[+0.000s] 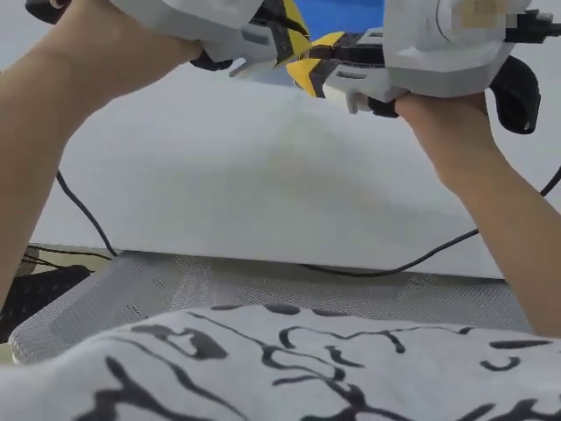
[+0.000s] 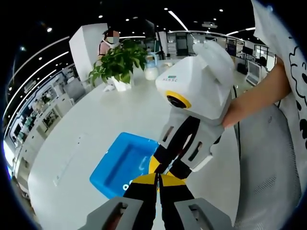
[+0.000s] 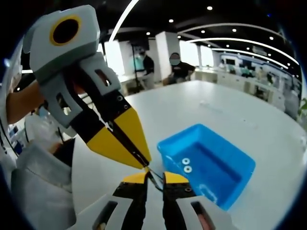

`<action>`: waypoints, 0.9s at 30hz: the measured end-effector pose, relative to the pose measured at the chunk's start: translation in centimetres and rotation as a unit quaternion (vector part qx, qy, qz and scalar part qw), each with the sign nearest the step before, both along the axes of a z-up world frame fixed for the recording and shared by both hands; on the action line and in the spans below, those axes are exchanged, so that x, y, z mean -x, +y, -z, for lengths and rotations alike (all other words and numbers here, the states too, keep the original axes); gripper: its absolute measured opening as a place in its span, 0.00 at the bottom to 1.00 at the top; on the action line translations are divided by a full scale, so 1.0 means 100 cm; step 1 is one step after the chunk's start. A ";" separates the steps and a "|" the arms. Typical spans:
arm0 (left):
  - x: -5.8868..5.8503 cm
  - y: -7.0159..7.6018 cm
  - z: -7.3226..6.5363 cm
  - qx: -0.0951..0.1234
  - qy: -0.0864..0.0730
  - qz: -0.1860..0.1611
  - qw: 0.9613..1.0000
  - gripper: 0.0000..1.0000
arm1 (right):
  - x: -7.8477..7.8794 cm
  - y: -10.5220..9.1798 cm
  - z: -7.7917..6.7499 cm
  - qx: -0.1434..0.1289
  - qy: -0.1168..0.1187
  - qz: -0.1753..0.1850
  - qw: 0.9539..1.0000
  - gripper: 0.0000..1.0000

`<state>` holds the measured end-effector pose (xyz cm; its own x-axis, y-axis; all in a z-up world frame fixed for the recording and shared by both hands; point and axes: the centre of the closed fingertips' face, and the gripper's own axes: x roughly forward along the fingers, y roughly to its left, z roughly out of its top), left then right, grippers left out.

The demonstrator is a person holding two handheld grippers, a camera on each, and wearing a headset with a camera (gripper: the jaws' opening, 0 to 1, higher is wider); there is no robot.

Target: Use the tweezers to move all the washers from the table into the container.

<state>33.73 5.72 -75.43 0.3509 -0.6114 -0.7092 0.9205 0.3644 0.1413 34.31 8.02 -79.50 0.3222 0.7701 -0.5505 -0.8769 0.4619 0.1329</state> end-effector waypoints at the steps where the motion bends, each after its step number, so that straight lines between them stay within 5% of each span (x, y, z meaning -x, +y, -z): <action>1: 0.000 0.000 0.000 0.000 0.000 0.000 1.000 0.00 | -0.001 -0.001 0.000 0.000 0.001 0.000 1.000 0.08; 17: -0.005 0.000 0.006 0.007 0.008 -0.006 1.000 0.00 | -0.004 -0.001 0.003 0.000 0.007 -0.002 1.000 0.09; 27: -0.006 -0.002 0.006 0.011 0.008 -0.006 1.000 0.00 | -0.004 0.001 -0.001 0.008 -0.015 -0.021 1.000 0.04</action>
<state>34.35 5.53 -76.07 0.3466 -0.6224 -0.7018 0.9182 0.3779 0.1184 34.69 8.08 -79.37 0.3069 0.7738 -0.5542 -0.8987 0.4272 0.0988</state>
